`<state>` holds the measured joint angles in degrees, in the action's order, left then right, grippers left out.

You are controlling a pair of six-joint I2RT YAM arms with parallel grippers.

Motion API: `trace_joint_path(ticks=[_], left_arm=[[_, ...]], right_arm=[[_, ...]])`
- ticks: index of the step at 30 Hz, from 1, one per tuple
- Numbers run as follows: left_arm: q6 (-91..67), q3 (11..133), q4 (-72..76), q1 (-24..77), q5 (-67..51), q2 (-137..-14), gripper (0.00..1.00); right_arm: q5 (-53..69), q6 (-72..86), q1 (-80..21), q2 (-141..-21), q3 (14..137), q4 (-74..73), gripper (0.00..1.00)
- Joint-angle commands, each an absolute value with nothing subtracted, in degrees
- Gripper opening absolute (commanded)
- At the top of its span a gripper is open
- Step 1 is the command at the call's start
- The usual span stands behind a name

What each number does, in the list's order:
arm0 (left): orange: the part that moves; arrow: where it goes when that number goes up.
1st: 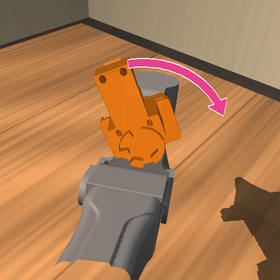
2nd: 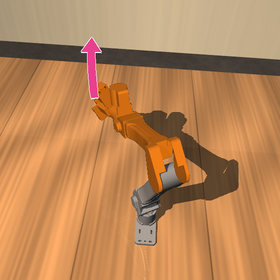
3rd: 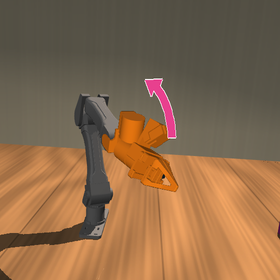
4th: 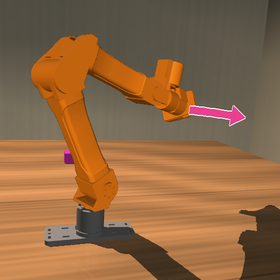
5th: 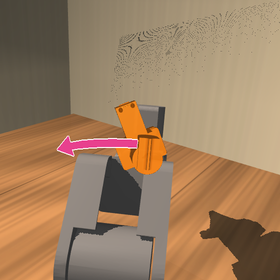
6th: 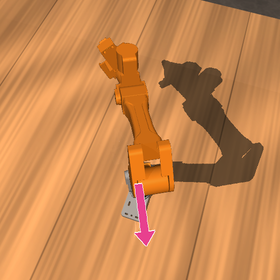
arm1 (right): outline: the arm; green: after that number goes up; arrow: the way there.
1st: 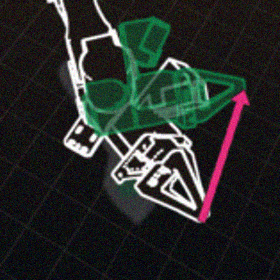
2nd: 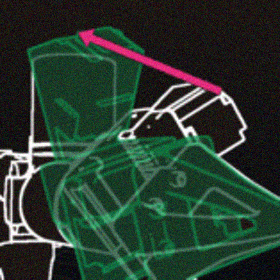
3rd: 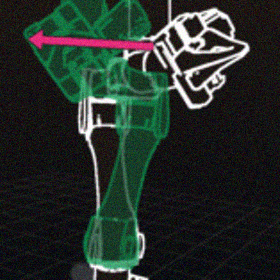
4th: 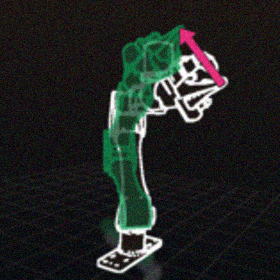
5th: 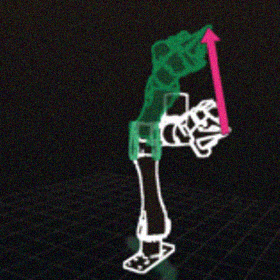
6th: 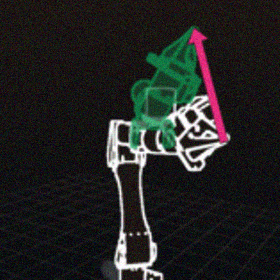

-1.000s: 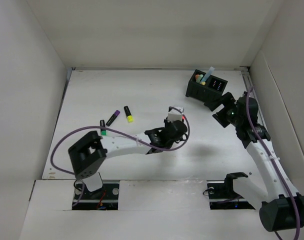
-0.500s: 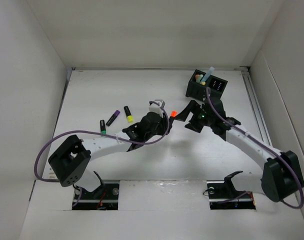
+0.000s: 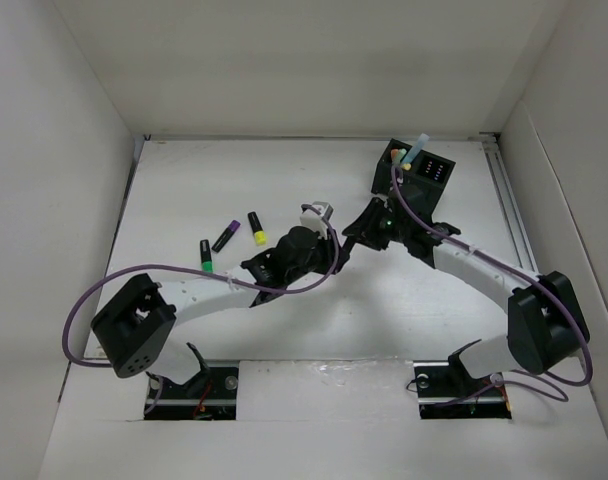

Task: Sort the stationery into containers
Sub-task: Place the pen in the storage box.

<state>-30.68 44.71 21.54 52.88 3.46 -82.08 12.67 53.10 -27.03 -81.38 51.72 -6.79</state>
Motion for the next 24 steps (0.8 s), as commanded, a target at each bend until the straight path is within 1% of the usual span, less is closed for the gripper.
trace_joint_path(ticks=[1,3,5,7,8,9,11,12,13,15,17,19,23,24], left_arm=[[-29.8,44.6,23.8,52.9,4.5,-79.1,0.0],[-30.3,44.6,23.2,52.9,5.6,-79.1,0.0],[-30.3,44.6,23.2,52.9,7.5,-79.1,0.0],[-30.3,44.0,23.8,52.9,8.3,-79.1,0.0],[-30.3,44.0,23.8,52.9,8.3,-79.1,0.0],[-30.3,44.0,23.8,52.9,8.3,-79.1,0.01],[-30.8,44.0,23.8,52.9,8.3,-79.1,0.14],[-30.8,44.0,24.5,52.9,8.3,-79.1,0.22],[-30.8,43.4,24.5,52.9,9.2,-79.1,0.37],[-30.8,43.4,24.0,52.9,10.4,-78.6,0.46],[-30.3,42.7,24.0,52.9,11.7,-76.6,0.52],[-30.3,41.9,24.0,52.9,13.3,-74.7,0.54],[-29.8,41.3,23.3,52.9,15.3,-72.7,0.54],[-29.8,40.8,23.3,52.9,15.3,-72.7,0.54]], right_arm=[[12.0,52.4,-27.0,-80.3,54.2,-3.8,0.39],[12.5,52.4,-27.0,-80.3,54.2,-3.8,0.35],[12.5,52.4,-27.6,-80.3,53.7,-3.8,0.27],[12.5,52.4,-27.6,-80.3,53.7,-3.8,0.24],[12.5,52.4,-27.6,-80.3,53.7,-3.8,0.16],[12.5,52.4,-27.6,-80.3,53.7,-3.8,0.11],[11.3,52.4,-27.6,-80.3,53.7,-3.8,0.01],[10.6,52.4,-27.6,-79.7,53.7,-3.8,0.0],[9.9,52.4,-27.1,-79.7,54.5,-3.8,0.0],[9.1,52.4,-25.3,-79.7,56.4,-4.4,0.0],[6.3,52.4,-23.0,-79.7,58.3,-5.7,0.0],[4.1,52.4,-21.1,-81.2,61.5,-8.1,0.0],[0.1,52.4,-15.3,-83.0,66.8,-10.5,0.0],[-2.9,52.4,-13.1,-83.0,67.8,-11.2,0.0]])
